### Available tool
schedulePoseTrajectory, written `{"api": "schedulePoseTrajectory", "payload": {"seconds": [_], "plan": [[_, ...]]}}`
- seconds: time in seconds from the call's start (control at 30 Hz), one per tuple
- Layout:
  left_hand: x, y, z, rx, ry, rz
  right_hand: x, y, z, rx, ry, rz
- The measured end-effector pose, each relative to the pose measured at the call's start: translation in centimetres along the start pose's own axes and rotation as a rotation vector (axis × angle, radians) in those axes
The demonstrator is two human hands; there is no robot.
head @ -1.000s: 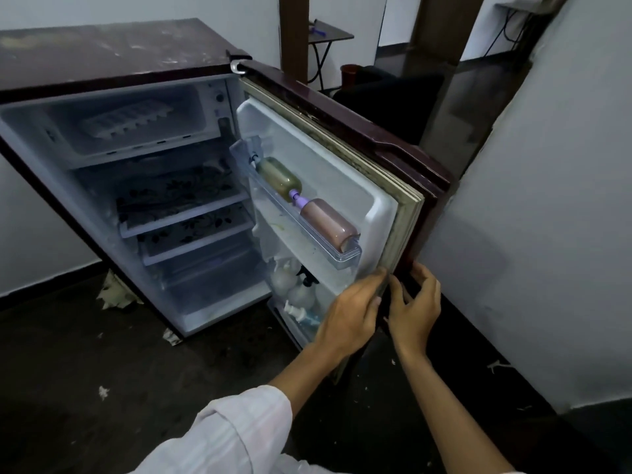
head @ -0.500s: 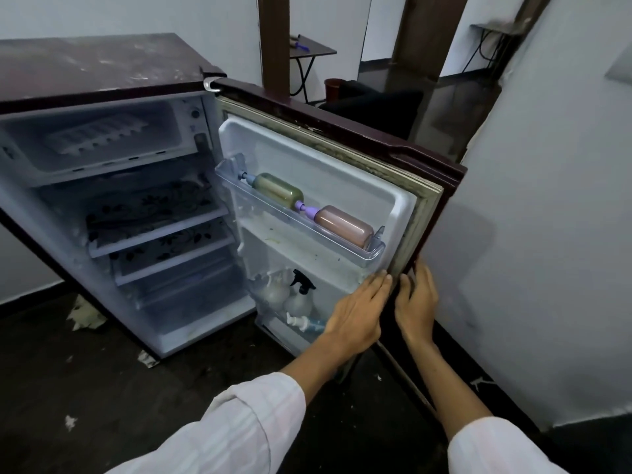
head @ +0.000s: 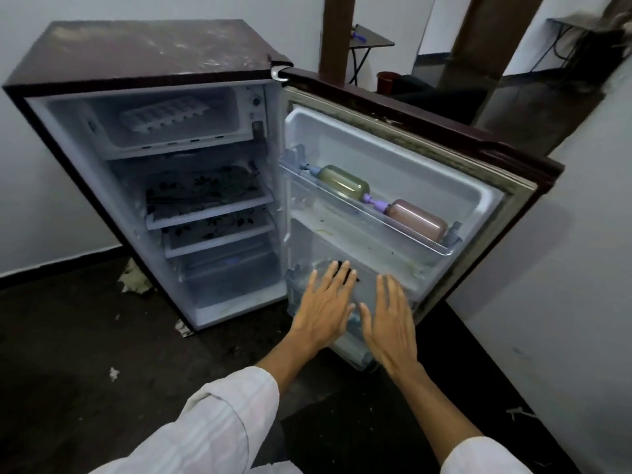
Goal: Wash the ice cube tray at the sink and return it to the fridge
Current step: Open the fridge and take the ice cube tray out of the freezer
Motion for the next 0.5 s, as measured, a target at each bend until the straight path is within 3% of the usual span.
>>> {"api": "schedulePoseTrajectory", "payload": {"seconds": [0.23,0.5], "plan": [[-0.9,-9.6,-1.3,0.024,-0.027,-0.220,3.9,-8.1,3.8,-0.025,-0.215,-0.151],[-0.2,-22.6,-5.3,0.024,0.058,-0.399,11.1,-18.5,6.7,-0.048,-0.205,-0.325]]}}
Point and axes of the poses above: each hand's wrist, its own x-axis towards the middle knuckle, its own z-axis out of the palm, y = z × x, the point moved 6 cm from there along x, towards the middle knuckle, and after that the axes turned 8 degrees about -z, right-handed, at the moved point
